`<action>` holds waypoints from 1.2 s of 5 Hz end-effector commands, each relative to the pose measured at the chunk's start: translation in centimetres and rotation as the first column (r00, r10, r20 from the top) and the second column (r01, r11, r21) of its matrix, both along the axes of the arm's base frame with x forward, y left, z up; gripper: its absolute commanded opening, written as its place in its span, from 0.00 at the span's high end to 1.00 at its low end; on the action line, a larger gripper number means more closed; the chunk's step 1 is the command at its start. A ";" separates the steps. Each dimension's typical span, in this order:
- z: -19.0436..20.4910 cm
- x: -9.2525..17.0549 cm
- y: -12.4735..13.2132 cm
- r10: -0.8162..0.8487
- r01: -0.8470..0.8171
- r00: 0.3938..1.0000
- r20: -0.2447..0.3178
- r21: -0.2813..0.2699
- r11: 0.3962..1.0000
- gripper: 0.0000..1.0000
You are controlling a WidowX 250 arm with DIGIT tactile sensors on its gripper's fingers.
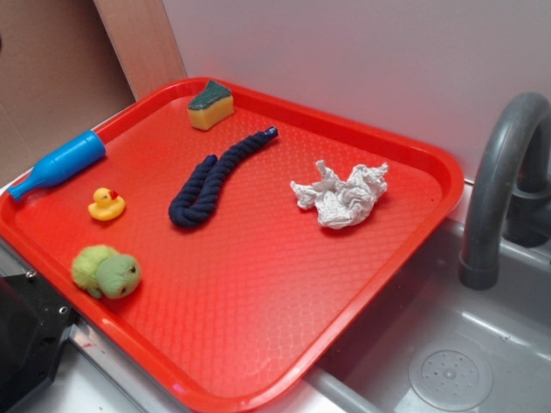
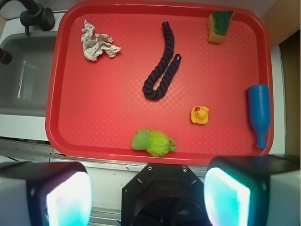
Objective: Grab the white paper.
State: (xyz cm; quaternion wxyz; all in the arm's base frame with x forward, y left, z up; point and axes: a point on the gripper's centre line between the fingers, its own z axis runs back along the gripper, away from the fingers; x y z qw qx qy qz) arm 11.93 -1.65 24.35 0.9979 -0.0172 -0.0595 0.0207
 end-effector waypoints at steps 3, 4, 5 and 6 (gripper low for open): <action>-1.1 3.7 -3.2 -0.021 0.022 0.997 0.075 -0.022 0.999 0.00; -2.0 6.3 -4.3 -0.031 0.032 0.983 0.182 -0.001 0.999 0.00; -4.0 9.0 -5.3 -0.072 0.060 0.962 0.265 0.052 0.997 0.00; -6.9 12.0 -6.7 -0.111 0.092 0.945 0.306 0.075 0.993 0.00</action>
